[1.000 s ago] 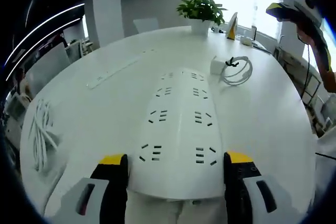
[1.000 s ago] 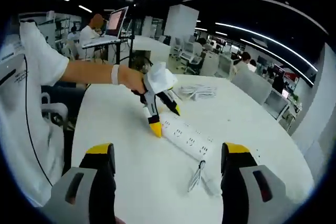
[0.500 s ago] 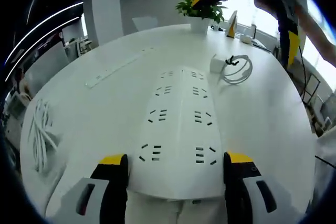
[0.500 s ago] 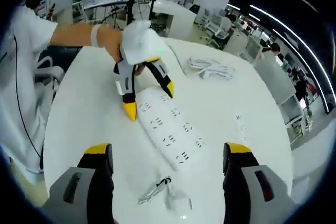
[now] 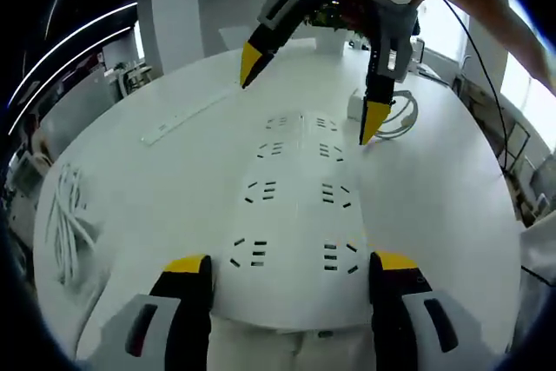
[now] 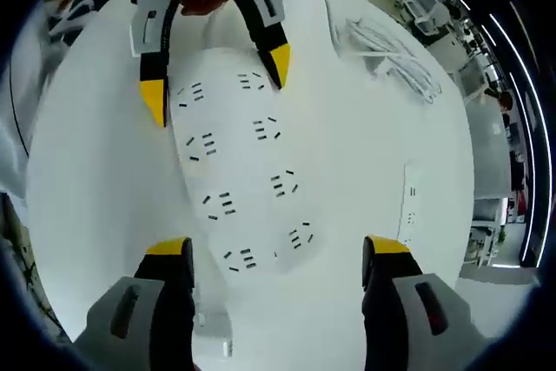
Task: Straighten the power strip on the desk, plug the charger into it
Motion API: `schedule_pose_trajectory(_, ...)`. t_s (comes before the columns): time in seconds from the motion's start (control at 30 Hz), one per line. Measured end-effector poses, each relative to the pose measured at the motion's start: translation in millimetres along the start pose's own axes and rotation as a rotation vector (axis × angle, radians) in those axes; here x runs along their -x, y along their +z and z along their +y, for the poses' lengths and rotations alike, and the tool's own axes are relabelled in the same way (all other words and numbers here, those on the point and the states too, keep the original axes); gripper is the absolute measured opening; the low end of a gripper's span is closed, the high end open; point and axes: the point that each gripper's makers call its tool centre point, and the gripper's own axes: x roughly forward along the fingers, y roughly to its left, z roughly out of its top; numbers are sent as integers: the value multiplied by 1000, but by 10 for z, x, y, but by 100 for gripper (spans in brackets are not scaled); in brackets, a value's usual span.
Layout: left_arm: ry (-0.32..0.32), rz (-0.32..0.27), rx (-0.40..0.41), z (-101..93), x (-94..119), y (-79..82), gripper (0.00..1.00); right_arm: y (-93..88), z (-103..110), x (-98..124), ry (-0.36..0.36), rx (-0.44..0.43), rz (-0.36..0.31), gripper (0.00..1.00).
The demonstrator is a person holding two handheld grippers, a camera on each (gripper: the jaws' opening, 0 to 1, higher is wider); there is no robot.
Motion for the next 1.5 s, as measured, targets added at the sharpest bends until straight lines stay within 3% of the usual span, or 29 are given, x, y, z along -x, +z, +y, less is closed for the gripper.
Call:
schedule_pose_trajectory(0.07,0,-1,0,-3,1,0,75,-52,70,-78,47,33,48,78)
schedule_pose_trajectory(0.27,1,6,-1,-14,-2,3,75,-56,82,-236,78,85,54,75)
schedule_pose_trajectory(0.43,0,2,-2,-24,-6,7,75,-26,162,-225,122,89,23,71)
schedule_pose_trajectory(0.53,0,-3,-2,-26,-10,11,75,-29,271,-239,202,85,-1,64)
schedule_pose_trajectory(1.1,-17,37,-25,10,-24,15,74,-5,285,-220,197,88,-1,63)
schedule_pose_trajectory(1.3,-42,83,-58,17,-20,-3,73,-10,325,-197,193,40,24,63)
schedule_pose_trajectory(1.5,-72,73,-92,4,-8,-12,73,-10,369,-173,185,-16,8,63)
